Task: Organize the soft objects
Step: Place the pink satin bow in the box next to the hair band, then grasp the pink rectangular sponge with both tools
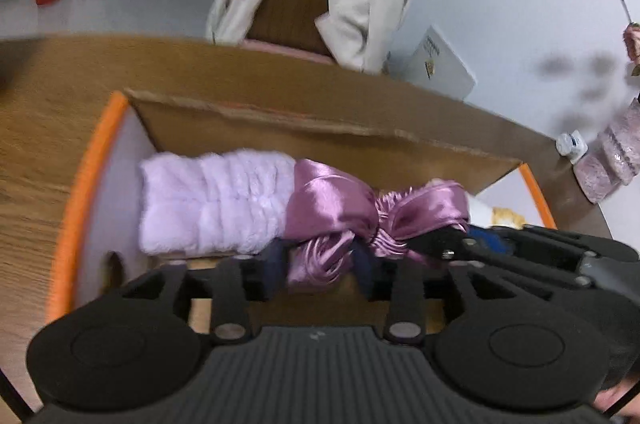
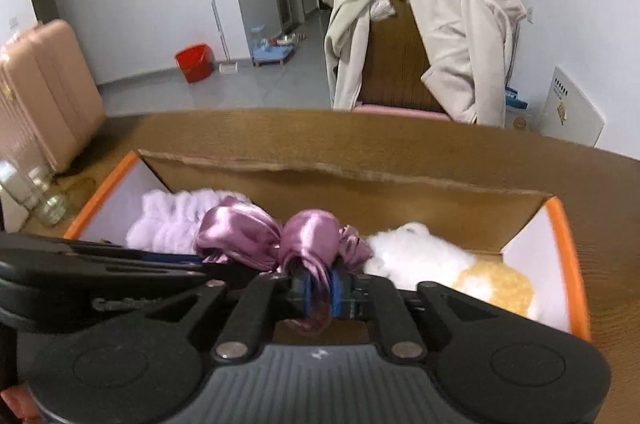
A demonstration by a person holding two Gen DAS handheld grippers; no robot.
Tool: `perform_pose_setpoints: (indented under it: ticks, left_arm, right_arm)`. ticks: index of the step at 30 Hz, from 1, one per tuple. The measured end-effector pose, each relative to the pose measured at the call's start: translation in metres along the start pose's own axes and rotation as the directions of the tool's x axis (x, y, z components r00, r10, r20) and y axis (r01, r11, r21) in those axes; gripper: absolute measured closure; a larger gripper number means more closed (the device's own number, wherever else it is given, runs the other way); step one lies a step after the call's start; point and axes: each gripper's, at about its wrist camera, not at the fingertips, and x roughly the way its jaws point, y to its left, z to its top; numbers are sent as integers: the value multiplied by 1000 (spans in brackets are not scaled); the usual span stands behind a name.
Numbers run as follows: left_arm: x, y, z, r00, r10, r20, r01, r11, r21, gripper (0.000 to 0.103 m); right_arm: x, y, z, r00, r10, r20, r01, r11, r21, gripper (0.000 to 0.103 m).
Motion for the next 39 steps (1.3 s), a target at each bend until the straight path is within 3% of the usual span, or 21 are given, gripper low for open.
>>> perform_pose_setpoints:
  ticks: [1,3,10,15,19,23,27,30,34,37,39]
  left_arm:
    - [-11,0,0,1000,2,21,-3,1000,9,52]
    - [-40,-2,-2,998,7,59,-9,1000,30,48]
    - [-164,-17,-35,975,31,221,-54,994,97,37]
    - [-251,-17,-111,923,48,383,-114,982,153,24]
    - [-290,-9,-180,910,30,414,-98,985,142,23]
    - [-312,-4,-257,888,40,457,-115,984,137,22]
    - [-329,-4,-322,870,51,491,-119,987,108,18]
    - [-337,0,-357,874,37,485,-88,992,85,18]
    - [-343,0,-374,881,36,471,-84,993,81,18]
    - [-344,0,-375,874,47,484,-100,991,86,18]
    - [-341,1,-373,878,34,477,-87,992,89,18]
  right_arm:
    - [-8,0,3,1000,-4,14,4,1000,-3,73]
    - [-34,1,6,999,-4,46,4,1000,-7,63]
    - [-161,11,-11,982,12,189,-2,999,-49,63]
    - [-254,19,-71,954,28,297,-1,996,-91,53]
    - [-305,37,-143,925,86,371,-37,990,-138,52]
    - [-333,55,-214,901,131,414,-93,989,-112,52]
    - [-345,78,-266,899,123,421,-89,991,-100,52]
    - [-348,97,-295,904,110,414,-64,990,-122,52]
    - [-350,111,-322,908,142,394,-111,989,-100,52]
    - [-346,112,-324,915,130,382,-105,991,-84,52]
    - [-343,112,-324,915,126,383,-109,992,-66,52]
